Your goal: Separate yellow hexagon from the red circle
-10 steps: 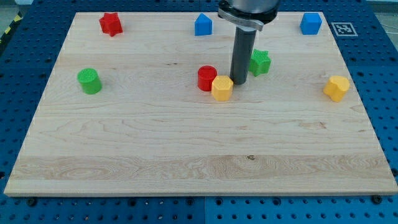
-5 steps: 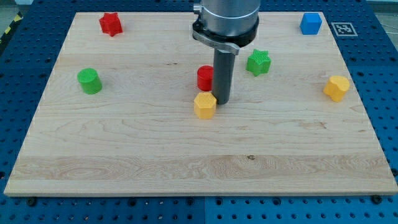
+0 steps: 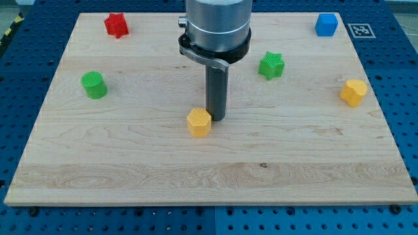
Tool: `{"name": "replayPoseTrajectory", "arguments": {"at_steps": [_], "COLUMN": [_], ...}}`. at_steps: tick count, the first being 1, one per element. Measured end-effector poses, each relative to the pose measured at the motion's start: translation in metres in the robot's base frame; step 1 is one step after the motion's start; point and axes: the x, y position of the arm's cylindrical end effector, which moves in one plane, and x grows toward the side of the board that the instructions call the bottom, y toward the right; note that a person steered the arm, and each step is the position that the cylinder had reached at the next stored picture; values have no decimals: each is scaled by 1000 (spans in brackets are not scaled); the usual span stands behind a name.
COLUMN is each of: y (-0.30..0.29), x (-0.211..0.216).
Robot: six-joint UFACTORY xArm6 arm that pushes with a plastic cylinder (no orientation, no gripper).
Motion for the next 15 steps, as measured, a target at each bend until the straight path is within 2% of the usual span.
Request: {"name": "replayPoseTrajectory", "arguments": {"at_steps": [4, 10, 11, 13, 14, 15], "y": [-5, -47, -68, -59, -85, -86], "x": [9, 50, 50, 50, 50, 57]}}
